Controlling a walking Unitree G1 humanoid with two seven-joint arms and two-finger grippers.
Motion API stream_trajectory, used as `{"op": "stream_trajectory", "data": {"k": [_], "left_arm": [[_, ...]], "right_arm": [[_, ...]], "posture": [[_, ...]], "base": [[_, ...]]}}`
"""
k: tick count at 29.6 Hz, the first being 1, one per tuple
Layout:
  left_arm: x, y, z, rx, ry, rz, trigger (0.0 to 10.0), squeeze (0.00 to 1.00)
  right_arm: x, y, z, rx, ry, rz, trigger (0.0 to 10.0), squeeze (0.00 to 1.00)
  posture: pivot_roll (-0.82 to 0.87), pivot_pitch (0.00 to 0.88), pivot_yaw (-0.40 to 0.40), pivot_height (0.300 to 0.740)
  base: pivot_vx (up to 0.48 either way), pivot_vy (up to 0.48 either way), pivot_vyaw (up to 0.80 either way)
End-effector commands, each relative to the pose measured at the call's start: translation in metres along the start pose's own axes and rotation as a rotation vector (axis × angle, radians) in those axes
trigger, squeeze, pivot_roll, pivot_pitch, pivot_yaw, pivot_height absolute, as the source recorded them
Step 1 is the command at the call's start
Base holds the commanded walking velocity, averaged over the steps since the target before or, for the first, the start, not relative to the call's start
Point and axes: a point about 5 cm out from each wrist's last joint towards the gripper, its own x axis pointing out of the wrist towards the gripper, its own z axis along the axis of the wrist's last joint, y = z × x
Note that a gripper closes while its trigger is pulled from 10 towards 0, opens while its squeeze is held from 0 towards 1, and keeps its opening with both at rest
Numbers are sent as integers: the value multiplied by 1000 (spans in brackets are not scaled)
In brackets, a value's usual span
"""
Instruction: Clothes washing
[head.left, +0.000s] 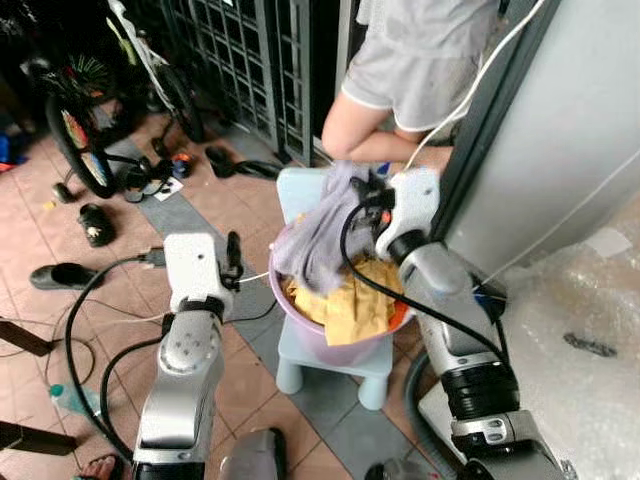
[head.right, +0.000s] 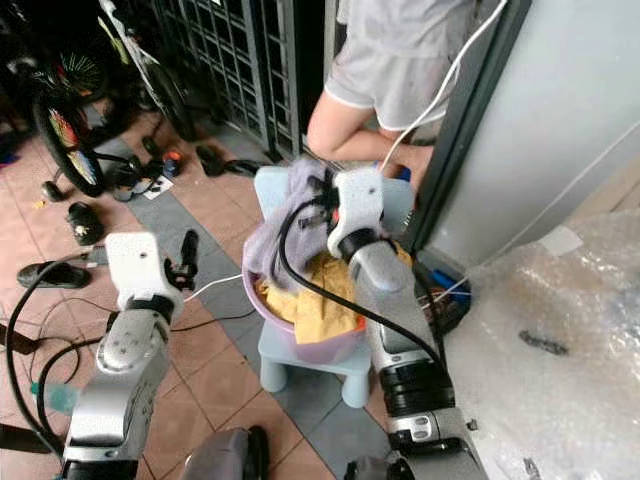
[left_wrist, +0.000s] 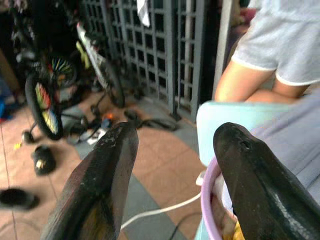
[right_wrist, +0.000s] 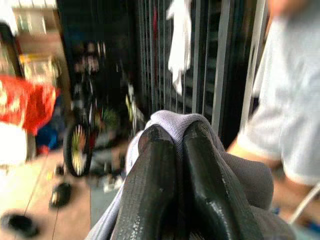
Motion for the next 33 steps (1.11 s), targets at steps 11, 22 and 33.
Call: {"op": "stream_trajectory", "data": {"k": [11, 22, 33], "left_arm": [[7, 0, -8, 17, 3, 0, 10000, 0], [10, -17, -12, -4, -19, -94, 10000, 0], [21, -26, -7, -16, -49, -125, 10000, 0]], "right_arm": [[-11, -1, 30, -109, -92, -65, 10000, 0], [-16, -24, 36, -228, -115, -208, 10000, 0], [-5, -43, 57, -317, -163, -235, 10000, 0]], "posture": [[-66, 0, 70, 740], [-103, 0, 125, 740], [-124, 0, 113, 740]], "base": [[0, 0, -639], [0, 0, -785], [0, -416, -788]]}}
